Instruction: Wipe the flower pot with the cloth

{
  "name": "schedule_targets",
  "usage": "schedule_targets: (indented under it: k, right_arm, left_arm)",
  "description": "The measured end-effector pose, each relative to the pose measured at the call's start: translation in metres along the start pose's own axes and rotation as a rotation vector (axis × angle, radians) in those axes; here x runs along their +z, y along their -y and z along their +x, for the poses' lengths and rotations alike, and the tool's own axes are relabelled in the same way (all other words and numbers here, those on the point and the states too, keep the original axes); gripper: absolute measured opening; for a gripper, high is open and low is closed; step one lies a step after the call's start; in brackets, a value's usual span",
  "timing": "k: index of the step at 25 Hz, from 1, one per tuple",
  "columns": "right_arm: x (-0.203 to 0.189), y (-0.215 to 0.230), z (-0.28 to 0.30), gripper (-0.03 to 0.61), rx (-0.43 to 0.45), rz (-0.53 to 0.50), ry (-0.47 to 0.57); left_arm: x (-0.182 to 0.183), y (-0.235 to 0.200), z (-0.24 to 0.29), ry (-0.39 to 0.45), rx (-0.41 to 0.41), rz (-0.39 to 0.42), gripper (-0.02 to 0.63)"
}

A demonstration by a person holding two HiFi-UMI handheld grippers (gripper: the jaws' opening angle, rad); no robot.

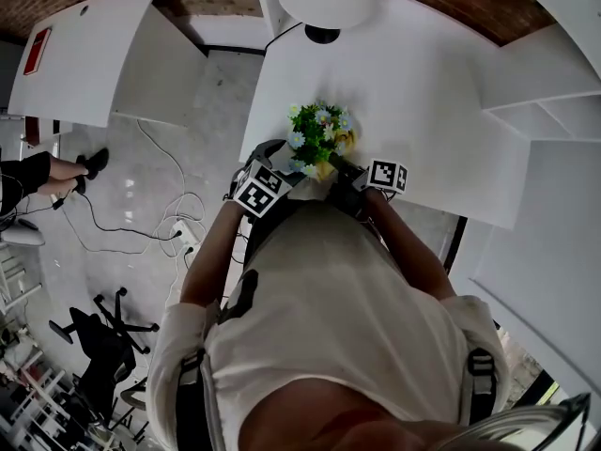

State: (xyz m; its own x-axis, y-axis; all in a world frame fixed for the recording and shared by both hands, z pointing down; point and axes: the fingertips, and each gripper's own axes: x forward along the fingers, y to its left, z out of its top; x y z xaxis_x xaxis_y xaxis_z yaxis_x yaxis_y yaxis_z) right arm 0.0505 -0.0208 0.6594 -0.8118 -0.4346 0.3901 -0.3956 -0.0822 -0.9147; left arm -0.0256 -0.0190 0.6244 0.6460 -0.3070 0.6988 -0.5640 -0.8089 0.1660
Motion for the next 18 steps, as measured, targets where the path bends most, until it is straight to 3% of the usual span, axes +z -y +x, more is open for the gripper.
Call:
schedule_targets:
  k: [4,8,11,14,18]
  right_arm:
    - [0.007,-0.004,-0.008,0.064,-0.004,-0.025,-0.008]
    - [0.028,-0.036,-0.021,0.057,0.053,0.017,0.047]
    - [0.039,-0.043,-0.016,0.061,0.081,-0.041,0.074]
    - [0.023,-0.036,0.0,0.063,0.063,-0.068,0.032]
    - [-0.004,-0.02,0.006,0.063,-0.001,-0.063,-0.026]
  left_arm:
    - [0.0,-0.017,-0.012,0.0,0.023,-0.038,0.362]
    - [0.005,-0.026,0.001,-0.034,0.013,0.035,0.362]
    - [0.002,-0.025,0.014,-0.061,0.004,0.075,0.36]
    - [-0.003,-0.018,0.014,-0.058,-0.001,0.072,0.357]
    - [-0.004,-0.014,0.013,-0.037,0.053,0.038,0.357]
